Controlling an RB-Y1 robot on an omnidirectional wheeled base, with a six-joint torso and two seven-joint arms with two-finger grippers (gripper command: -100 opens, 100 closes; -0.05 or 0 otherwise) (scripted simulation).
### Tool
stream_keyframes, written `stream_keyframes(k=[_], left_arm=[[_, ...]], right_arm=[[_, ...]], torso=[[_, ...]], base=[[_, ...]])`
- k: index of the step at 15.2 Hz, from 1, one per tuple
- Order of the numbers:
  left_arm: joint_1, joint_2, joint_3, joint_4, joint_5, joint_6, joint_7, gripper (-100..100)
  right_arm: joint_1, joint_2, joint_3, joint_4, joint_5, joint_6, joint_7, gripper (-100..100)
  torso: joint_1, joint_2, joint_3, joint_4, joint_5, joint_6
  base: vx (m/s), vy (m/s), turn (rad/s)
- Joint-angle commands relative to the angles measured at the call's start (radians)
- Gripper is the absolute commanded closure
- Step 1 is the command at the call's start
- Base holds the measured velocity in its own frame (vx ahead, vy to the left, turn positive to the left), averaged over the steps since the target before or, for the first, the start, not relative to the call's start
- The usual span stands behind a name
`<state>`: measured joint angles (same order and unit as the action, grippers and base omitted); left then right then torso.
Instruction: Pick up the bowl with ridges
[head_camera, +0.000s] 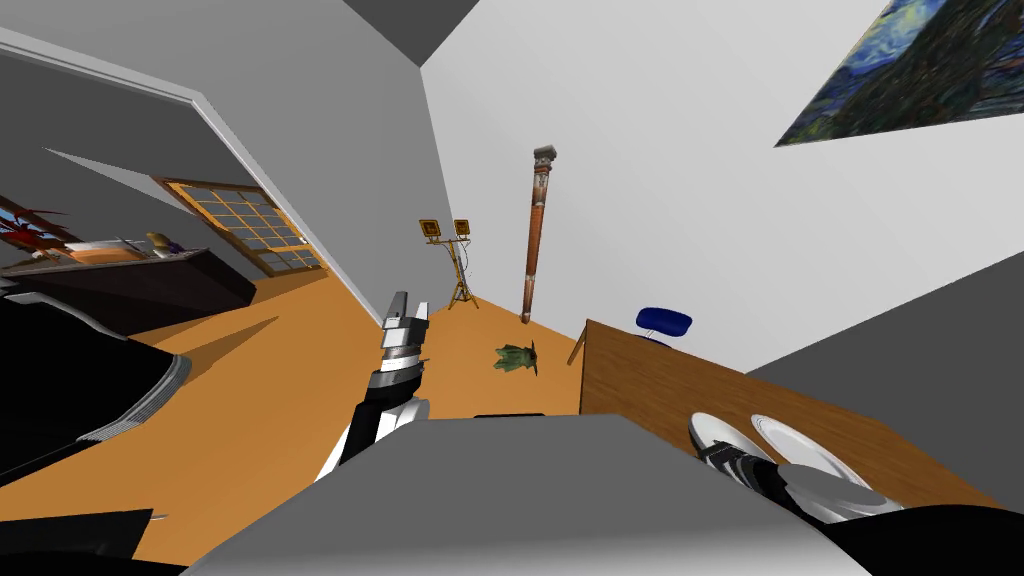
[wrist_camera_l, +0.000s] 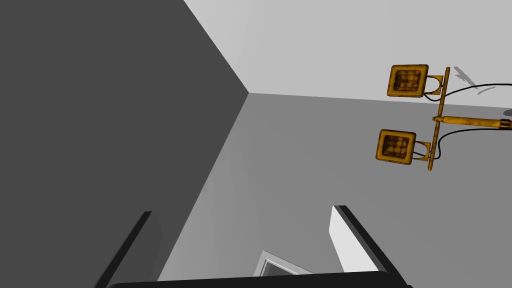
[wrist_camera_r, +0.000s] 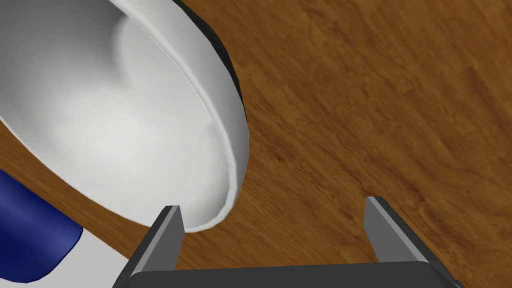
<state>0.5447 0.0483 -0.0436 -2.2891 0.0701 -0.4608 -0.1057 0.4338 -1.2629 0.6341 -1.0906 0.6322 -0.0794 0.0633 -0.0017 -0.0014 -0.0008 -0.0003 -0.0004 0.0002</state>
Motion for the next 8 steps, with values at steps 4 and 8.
stream_keyframes(k=[4,8], left_arm=[[0.0,0.0,0.0,0.0,0.0,0.0,0.0,0],[0.0,0.0,0.0,0.0,0.0,0.0,0.0,0]], right_arm=[[0.022,-0.004,0.077,0.055,0.027,0.004,-0.007,-100],[0.013,0.025,0.095,0.071,0.029,0.023,-0.003,-100]], torso=[[-0.001,-0.001,0.0,0.0,0.0,0.0],[0.002,0.002,0.001,0.001,0.0,0.0]], base=[[0.051,-0.049,0.106],[0.003,-0.014,0.02]])
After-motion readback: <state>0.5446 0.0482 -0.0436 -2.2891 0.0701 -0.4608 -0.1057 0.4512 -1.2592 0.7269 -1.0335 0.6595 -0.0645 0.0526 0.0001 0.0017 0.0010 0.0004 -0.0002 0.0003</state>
